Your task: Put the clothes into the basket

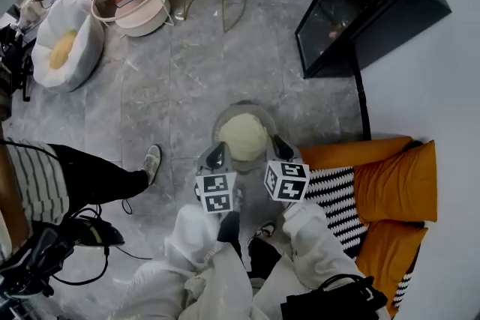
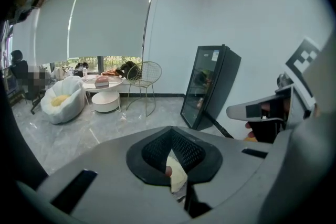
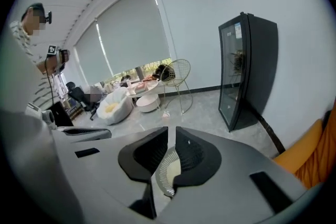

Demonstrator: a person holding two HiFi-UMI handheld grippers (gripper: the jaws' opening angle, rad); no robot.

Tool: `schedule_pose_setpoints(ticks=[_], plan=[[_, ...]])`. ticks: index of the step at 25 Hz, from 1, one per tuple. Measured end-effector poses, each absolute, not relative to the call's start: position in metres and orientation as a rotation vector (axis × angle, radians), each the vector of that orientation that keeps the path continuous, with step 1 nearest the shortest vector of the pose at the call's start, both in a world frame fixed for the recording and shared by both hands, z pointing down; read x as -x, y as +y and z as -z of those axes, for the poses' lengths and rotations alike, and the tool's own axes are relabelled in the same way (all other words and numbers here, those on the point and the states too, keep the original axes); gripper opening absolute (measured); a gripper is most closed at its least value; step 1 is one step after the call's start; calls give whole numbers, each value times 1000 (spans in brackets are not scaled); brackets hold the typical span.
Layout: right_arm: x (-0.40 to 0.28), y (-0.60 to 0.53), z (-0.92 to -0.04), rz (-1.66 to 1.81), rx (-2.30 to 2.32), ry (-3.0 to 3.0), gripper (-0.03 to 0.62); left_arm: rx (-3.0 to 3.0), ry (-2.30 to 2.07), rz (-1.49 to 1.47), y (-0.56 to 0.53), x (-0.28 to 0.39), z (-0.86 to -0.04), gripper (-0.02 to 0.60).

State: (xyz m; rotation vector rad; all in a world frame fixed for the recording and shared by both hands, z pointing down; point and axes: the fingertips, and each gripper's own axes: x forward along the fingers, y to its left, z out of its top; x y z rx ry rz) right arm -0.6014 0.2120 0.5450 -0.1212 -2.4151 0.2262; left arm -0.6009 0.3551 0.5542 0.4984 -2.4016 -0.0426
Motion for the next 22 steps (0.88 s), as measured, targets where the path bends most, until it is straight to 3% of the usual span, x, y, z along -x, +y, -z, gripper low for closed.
schedule_pose_setpoints(ticks=[13,22], plan=[[535,206,-435,-50,170,-2525,34,-520,-2550,70,353,545,-431,6],[493,209,-411,-41,196,-2582,34,-540,-2599,24,345,507,-405,6]])
